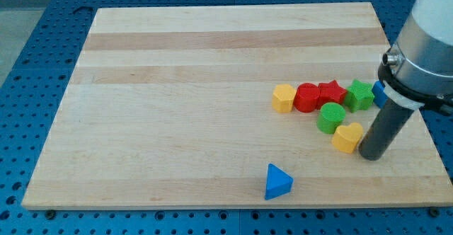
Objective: Move your arm towards the blue triangle
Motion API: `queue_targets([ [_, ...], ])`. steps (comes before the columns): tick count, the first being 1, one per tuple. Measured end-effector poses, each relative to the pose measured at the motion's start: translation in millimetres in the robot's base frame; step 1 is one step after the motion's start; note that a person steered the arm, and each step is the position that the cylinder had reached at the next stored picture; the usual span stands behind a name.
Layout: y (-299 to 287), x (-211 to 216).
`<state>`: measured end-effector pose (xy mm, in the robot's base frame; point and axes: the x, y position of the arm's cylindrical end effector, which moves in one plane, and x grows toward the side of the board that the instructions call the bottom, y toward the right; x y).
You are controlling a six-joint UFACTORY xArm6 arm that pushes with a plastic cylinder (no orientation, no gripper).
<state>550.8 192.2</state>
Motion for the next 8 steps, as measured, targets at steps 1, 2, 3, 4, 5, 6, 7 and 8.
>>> queue_targets([
  [1,-13,-1],
  [2,-14,-1],
  [3,-2,4],
  [4,21,30],
  [5,41,42],
  [6,4,39],
  [7,-45,34],
  [8,-62,20],
])
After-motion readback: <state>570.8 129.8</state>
